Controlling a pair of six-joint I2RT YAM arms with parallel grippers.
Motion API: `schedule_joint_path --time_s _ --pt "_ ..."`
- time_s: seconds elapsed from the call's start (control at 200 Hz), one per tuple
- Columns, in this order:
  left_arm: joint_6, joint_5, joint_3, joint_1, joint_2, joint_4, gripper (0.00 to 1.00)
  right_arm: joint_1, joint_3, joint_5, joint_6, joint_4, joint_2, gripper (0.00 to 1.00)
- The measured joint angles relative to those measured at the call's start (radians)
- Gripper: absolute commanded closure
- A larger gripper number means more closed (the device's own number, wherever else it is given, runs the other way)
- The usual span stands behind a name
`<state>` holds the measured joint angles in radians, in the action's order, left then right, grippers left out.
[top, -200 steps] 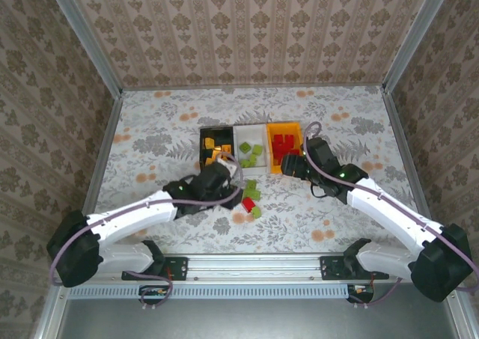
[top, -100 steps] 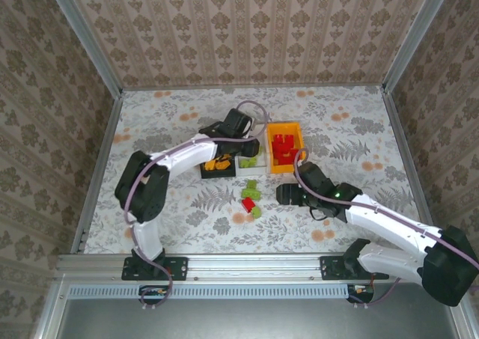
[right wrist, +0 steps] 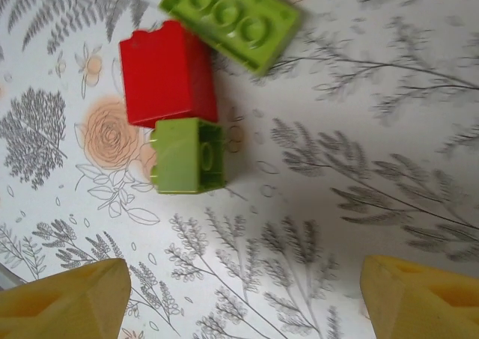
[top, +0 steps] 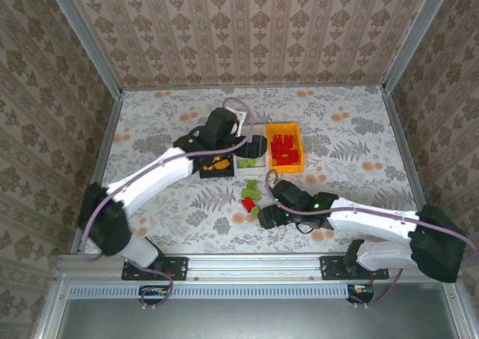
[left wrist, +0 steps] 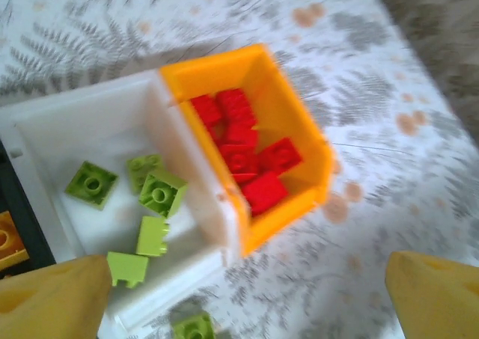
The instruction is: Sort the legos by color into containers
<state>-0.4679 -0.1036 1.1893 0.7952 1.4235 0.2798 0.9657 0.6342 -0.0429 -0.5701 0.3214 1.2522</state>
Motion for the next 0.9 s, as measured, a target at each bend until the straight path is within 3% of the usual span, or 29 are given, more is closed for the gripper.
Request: schedule_joint_path --time_s 0.23,0.44,0.655,0.9 --pt "-0.071 0.109 -0.349 0.062 -0.392 -0.023 0.0 0.068 0.101 -0.043 0.026 -0.046 0.181 0.26" --pt "-0.171 0.211 -0.632 0.053 -0.671 0.051 0.0 0.068 0.174 -0.092 0.044 -0.053 0.327 0.47" --pt "-0.235 0.249 -0.711 0.026 -0.776 0.096 0.0 0.068 0.185 -0.107 0.038 -0.053 0.369 0.68" --pt "-0.244 0.254 -0.721 -0.016 -0.787 0.095 0.0 0.068 0.155 -0.091 0.04 -0.035 0.243 0.78"
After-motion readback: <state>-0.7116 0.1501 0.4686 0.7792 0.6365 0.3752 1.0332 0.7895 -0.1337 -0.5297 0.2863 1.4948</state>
